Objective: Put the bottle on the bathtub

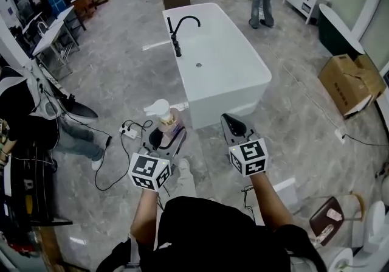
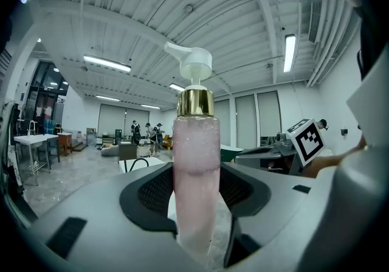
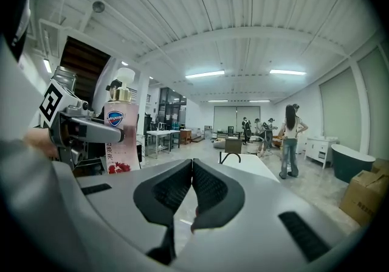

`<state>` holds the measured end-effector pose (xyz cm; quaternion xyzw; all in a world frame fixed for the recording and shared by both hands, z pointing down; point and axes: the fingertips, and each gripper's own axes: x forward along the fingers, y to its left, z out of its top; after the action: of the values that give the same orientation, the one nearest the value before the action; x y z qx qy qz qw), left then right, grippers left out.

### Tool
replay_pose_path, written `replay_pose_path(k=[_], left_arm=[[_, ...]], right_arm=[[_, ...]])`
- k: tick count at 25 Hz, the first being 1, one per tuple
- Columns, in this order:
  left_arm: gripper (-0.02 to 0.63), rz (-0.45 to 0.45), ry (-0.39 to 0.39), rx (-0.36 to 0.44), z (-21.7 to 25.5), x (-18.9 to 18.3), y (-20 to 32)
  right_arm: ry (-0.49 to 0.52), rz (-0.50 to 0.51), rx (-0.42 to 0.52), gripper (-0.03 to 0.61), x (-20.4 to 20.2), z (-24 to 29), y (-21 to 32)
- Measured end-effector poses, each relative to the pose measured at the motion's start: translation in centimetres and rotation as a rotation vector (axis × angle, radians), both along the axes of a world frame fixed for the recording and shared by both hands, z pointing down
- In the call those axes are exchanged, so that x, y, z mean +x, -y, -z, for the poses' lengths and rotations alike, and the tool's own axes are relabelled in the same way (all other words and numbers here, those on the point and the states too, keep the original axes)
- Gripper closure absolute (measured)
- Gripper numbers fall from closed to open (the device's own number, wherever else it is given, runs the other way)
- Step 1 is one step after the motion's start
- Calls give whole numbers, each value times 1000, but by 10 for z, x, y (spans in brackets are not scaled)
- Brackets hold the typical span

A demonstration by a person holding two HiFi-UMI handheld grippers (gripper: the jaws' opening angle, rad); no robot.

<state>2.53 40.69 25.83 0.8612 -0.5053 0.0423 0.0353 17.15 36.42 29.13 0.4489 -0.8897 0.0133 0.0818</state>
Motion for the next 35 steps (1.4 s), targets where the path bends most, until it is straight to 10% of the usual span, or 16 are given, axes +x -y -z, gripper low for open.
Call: replay_pose_path(k=[35], left_arm=[[382,-49,-35,-31,6,-171,332]], right_arm=[[-59,-4,-40,555,-183,4,329]])
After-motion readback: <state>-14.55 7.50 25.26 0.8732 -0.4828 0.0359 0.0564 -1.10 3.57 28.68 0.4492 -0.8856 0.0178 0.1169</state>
